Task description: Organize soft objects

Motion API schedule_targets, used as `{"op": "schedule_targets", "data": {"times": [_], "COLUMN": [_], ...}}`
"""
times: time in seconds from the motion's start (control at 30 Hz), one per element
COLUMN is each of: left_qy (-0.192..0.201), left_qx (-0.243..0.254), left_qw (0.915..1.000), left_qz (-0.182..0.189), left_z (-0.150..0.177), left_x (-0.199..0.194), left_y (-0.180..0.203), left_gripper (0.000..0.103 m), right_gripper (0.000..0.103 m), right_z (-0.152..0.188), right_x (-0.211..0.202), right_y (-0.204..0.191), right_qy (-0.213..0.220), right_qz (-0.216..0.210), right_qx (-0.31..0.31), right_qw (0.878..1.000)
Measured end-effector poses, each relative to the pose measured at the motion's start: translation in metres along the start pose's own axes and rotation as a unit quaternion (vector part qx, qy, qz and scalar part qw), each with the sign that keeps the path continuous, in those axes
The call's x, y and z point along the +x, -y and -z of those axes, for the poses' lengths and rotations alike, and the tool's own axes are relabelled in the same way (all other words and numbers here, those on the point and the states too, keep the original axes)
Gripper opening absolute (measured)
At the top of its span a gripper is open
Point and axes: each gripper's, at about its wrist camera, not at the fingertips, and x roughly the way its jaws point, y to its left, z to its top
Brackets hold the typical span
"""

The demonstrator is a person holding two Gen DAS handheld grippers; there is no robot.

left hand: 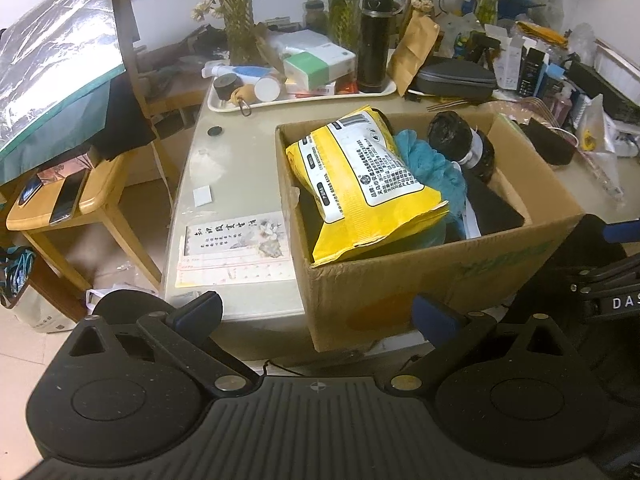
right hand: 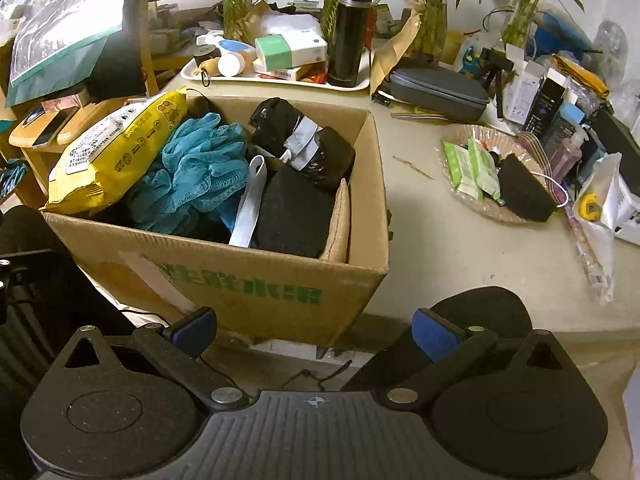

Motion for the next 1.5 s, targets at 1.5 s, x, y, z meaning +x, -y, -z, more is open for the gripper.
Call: {"op": "schedule_targets", "data": {"times": [1.5], "left_qy": [-0.016], "left_qx": [-0.001], "left_qw": [0.9999], "left_qz": [-0.007], "left_z": [0.0], "left_x": [0.007], "left_y": [-0.003], "left_gripper": [0.103], "right_gripper": [0.103], "right_z": [0.0], "right_x": [0.001], "right_y": [0.009], "right_qy": [0.001], "right_qz": [0.002], "right_qx": [-0.002], "right_qw": [1.0]}}
